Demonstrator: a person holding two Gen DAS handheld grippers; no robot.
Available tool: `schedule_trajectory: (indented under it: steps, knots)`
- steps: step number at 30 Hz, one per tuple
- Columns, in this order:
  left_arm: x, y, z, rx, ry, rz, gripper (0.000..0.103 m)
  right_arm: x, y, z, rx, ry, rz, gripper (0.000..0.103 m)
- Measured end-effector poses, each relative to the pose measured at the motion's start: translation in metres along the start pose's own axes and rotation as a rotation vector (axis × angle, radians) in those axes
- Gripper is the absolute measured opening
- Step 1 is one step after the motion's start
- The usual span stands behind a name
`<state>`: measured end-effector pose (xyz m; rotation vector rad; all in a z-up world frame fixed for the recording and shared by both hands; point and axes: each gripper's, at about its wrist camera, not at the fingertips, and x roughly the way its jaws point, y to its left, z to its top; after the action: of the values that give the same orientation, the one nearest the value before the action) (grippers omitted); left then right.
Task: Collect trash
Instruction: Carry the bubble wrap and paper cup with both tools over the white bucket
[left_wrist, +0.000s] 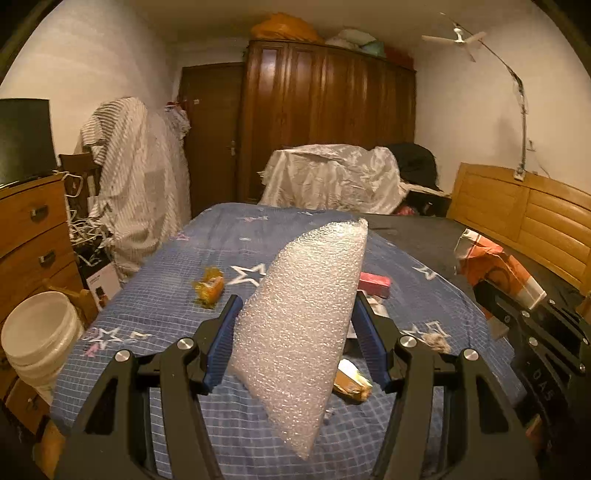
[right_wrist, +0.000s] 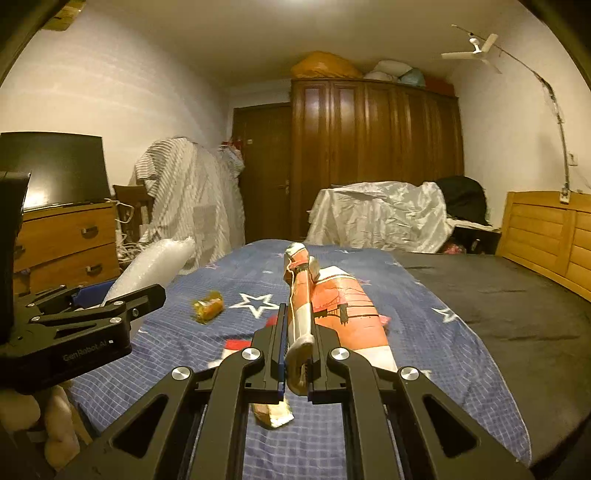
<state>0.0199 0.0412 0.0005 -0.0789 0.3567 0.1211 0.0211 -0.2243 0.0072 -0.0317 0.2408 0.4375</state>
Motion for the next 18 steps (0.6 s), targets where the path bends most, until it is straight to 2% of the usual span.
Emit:
schedule_trajectory:
  steps: [9, 18]
  knots:
    - [-0.005, 0.069, 0.021, -0.063, -0.017, 0.127, 0.058, 0.049, 0.064, 0.037, -0.03, -0.001, 0.143, 0.008]
    - [-0.015, 0.134, 0.033, -0.108, -0.028, 0.238, 0.058, 0.1, 0.153, 0.072, -0.064, 0.022, 0.285, 0.008]
